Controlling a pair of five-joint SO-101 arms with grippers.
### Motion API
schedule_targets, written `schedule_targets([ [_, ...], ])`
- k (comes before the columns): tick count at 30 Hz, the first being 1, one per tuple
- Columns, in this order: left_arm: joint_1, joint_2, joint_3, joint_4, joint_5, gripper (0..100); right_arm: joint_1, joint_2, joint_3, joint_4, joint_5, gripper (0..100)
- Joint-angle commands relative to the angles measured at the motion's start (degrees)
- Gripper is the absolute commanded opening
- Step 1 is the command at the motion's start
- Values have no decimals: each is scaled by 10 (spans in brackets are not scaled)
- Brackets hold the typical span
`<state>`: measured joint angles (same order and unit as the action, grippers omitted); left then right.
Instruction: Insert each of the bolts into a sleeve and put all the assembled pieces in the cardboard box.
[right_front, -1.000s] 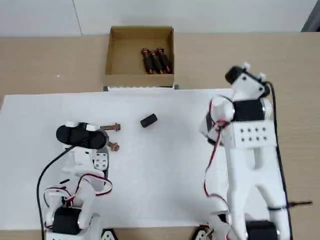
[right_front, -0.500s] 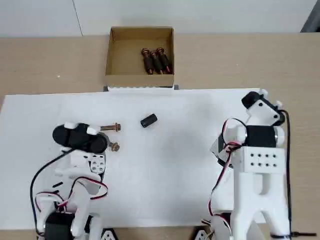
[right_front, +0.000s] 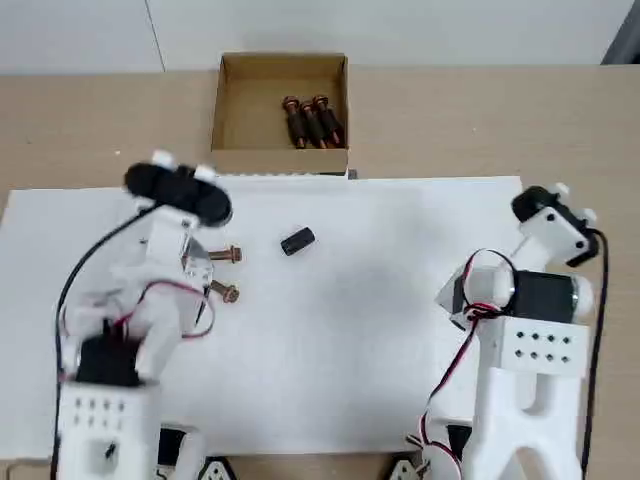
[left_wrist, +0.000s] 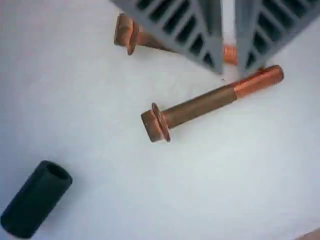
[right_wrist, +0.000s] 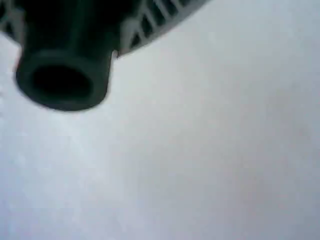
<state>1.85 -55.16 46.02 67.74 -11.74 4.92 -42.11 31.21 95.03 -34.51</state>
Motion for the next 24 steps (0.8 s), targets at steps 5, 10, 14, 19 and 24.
schedule_targets([
  [5,-11,190,-98,2,-92,6,21,-15,4,-8,3,2],
  [10,-38,316,-150,3,-203,7,22,-18,47,-8,4,2],
  [14,-44,396,-204,41,-290,7,22,-19,67,-8,2,3],
  [19,-42,480,-301,118,-369,7,22,-19,68,-19,2,3],
  [24,-42,569,-375,151,-434,24,22,-19,68,-47,4,3],
])
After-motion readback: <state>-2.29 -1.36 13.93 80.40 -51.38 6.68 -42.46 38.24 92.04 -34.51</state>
